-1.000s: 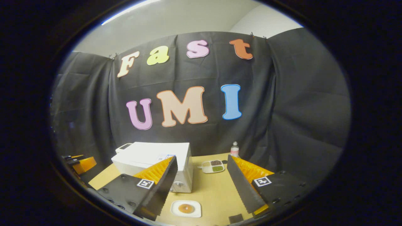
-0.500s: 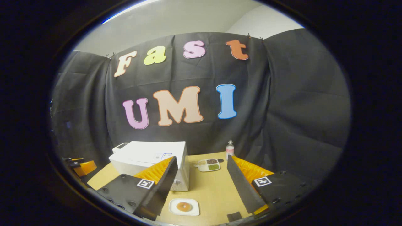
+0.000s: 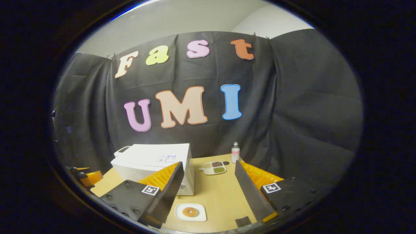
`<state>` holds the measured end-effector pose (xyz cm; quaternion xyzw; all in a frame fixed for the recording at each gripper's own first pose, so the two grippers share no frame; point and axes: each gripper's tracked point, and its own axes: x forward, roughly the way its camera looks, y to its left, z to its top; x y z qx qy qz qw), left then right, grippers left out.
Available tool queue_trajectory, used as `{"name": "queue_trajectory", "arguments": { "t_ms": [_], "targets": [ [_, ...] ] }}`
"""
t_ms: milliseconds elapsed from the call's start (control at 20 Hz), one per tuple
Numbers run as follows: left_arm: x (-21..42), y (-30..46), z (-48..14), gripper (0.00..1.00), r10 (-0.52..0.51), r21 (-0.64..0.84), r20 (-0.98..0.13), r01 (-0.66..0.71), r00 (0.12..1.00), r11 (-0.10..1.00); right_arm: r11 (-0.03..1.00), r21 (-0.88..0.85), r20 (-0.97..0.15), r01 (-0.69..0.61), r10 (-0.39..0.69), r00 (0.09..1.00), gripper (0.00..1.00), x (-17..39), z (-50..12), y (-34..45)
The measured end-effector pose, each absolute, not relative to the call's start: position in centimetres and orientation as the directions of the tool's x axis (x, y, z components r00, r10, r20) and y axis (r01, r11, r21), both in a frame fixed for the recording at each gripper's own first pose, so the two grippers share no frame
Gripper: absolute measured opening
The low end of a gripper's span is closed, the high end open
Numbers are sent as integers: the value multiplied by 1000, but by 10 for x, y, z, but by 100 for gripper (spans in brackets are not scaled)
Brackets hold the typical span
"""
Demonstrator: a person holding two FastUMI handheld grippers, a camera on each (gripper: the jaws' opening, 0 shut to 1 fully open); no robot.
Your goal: Open the microwave oven with the left hand, put the food in, and close the microwave oven.
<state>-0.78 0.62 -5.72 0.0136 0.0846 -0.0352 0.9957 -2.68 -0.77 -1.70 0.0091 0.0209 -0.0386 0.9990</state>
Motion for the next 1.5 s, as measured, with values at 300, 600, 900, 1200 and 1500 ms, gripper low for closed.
{"name": "queue_trajectory", "arguments": {
  "t_ms": [300, 600, 900, 1200, 1500],
  "targets": [
    [4, -18, -106, 96, -138, 14, -288, 149, 948, 989, 991, 34, -80, 126, -123, 989, 92, -35, -35, -20],
    [23, -54, -155, 97, -227, 47, -394, 266, 891, 963, 982, 31, -106, 184, -180, 978, 92, -45, -55, -33],
    [58, -90, -195, 97, -285, 71, -467, 357, 837, 931, 969, 48, -127, 243, -235, 964, 92, -56, -70, -50],
    [91, -115, -237, 97, -280, 89, -530, 381, 800, 920, 946, 75, -139, 316, -304, 943, 99, -61, -82, -72],
    [141, -118, -274, 96, -229, 99, -567, 341, 791, 935, 929, 52, -143, 366, -355, 924, 99, -64, -88, -89]
  ]
}}
